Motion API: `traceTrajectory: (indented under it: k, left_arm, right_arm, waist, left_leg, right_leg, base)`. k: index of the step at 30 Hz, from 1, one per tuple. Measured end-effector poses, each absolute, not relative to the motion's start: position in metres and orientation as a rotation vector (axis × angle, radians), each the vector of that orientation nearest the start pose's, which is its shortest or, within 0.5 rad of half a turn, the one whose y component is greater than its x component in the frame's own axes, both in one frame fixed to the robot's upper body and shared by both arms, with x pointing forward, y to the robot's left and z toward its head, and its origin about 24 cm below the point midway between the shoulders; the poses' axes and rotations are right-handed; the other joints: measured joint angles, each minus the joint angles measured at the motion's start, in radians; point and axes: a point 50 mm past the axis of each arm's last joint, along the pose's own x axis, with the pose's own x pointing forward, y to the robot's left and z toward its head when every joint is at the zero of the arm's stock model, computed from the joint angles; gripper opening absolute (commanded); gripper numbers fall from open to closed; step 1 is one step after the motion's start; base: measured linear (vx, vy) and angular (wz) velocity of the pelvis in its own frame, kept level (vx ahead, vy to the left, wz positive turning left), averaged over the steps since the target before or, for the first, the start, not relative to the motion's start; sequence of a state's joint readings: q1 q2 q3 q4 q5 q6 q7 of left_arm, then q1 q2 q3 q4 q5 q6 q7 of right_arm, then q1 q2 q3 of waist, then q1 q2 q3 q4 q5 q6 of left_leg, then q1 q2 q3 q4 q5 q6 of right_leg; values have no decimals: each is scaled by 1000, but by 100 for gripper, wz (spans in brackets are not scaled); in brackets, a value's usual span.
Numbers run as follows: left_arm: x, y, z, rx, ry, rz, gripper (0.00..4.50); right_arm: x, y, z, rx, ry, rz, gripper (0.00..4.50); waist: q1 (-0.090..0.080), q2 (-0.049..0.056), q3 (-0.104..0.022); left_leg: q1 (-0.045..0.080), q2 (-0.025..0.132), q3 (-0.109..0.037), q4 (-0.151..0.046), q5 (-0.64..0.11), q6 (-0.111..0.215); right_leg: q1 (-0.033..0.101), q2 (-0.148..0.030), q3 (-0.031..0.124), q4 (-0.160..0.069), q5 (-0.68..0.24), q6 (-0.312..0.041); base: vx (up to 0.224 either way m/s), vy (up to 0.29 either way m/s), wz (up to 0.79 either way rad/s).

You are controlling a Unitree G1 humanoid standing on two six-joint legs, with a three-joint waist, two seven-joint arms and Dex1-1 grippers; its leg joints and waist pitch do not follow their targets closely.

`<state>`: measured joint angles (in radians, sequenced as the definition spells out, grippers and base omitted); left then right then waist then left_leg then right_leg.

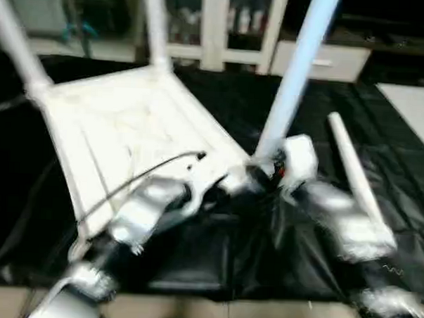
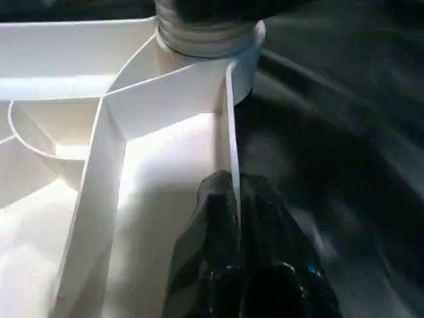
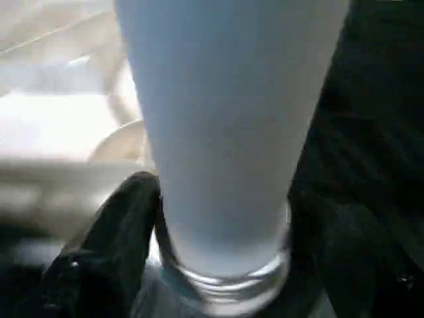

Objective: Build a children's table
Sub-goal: Rotate leg to tighten

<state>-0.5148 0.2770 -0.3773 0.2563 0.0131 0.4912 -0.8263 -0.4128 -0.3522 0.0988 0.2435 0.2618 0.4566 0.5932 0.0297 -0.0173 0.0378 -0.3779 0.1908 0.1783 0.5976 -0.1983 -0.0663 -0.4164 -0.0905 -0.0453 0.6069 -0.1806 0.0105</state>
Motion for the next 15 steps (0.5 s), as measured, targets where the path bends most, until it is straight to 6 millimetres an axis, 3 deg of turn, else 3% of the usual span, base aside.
traceTrajectory:
  k: [3, 6, 10, 15]
  left_arm:
    - [299, 95, 56, 390, 491, -1147, 0]
    - [290, 102, 57, 422, 493, -1228, 0]
    - [283, 107, 58, 438, 496, -1292, 0]
    - [281, 106, 58, 441, 505, -1326, 0]
  right_arm:
    - [301, -166, 74, -98, 349, 837, 417]
    - [287, -172, 77, -146, 377, 980, 417]
    - [278, -181, 82, -189, 420, 1075, 417]
    - [274, -178, 81, -191, 439, 1148, 417]
  waist:
    - [6, 1, 1]
    - [9, -1, 1]
    - [11, -1, 2]
    - [11, -1, 2]
  left_leg:
    - [1, 0, 2, 1, 0, -1]
    - [3, 1, 4, 1, 0, -1]
    - [4, 1, 6, 2, 0, -1]
    - [5, 1, 6, 2, 0, -1]
  right_leg:
    - [1, -1, 1, 0, 0, 0]
    - [3, -1, 2, 0, 0, 0]
    - [5, -2, 4, 0, 0, 0]
    - [6, -2, 4, 0, 0, 0]
  base:
    - [0, 0, 0]
    - [0, 0, 0]
    - [0, 0, 0]
    - [0, 0, 0]
